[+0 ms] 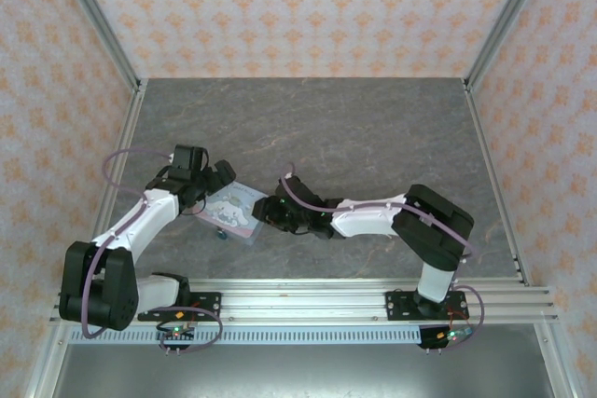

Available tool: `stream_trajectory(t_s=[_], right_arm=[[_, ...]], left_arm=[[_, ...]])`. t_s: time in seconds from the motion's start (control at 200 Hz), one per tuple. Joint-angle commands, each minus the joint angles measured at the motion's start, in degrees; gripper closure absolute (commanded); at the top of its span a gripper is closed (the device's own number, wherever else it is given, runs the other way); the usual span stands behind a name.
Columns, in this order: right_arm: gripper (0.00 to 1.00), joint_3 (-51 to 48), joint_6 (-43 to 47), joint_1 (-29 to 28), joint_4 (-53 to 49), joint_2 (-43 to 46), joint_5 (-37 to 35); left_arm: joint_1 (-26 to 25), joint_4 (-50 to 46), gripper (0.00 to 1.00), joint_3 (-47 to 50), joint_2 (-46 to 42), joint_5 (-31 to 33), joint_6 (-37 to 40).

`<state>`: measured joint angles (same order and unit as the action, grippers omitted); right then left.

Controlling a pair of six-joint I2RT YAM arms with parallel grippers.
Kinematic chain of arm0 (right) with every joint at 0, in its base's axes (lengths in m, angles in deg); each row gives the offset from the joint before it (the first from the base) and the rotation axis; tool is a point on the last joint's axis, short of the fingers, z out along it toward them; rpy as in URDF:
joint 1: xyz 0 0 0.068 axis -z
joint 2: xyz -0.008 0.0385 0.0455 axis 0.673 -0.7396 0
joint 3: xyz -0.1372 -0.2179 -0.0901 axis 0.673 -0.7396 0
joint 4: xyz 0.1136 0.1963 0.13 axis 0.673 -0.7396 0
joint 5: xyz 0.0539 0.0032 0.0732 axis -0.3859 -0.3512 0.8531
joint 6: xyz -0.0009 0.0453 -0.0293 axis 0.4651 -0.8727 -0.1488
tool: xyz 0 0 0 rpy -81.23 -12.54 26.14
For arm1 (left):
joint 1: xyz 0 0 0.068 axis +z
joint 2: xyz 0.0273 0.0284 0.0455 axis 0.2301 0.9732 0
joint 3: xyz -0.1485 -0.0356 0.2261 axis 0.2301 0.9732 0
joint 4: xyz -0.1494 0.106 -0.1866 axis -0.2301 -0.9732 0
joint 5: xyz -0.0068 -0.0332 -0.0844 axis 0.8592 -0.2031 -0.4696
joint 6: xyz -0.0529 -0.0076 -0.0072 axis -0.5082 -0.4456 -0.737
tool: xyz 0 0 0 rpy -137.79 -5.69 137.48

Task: Unlock the padlock with the key

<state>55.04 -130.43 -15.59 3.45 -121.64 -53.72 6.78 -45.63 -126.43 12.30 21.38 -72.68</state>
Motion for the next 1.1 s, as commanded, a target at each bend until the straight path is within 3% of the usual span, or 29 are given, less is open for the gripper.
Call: stream_trajectory(t_s=[0.0,0.505,0.956,1.051,1.096], right_arm=[[0.59,1.94,-0.58,1.99,2.18,-0.88,-2.10],[0.58,-3.34,4.01,14.82,-6.11,6.73,-5.74],[0.55,-8.92,4.67,20.14,-7.86,12.09,-8.04],[0.49,-8.62,5.15,20.36,-8.16,12.38,-7.49],[0.41,-8.59,5.70,20.45,-8.87,13.04,-7.64]], left_arm=[[-4.24,3.07,0.00,1.49,-0.33,-5.62,-4.68],[-19.79,13.12,0.00,-8.35,15.98,-2.12,-11.85],[-26.22,16.30,0.00,-15.41,24.60,-1.62,-15.19],[-26.09,15.71,0.00,-15.55,24.39,-0.37,-14.96],[-26.02,15.06,0.00,-15.71,24.02,0.51,-14.39]])
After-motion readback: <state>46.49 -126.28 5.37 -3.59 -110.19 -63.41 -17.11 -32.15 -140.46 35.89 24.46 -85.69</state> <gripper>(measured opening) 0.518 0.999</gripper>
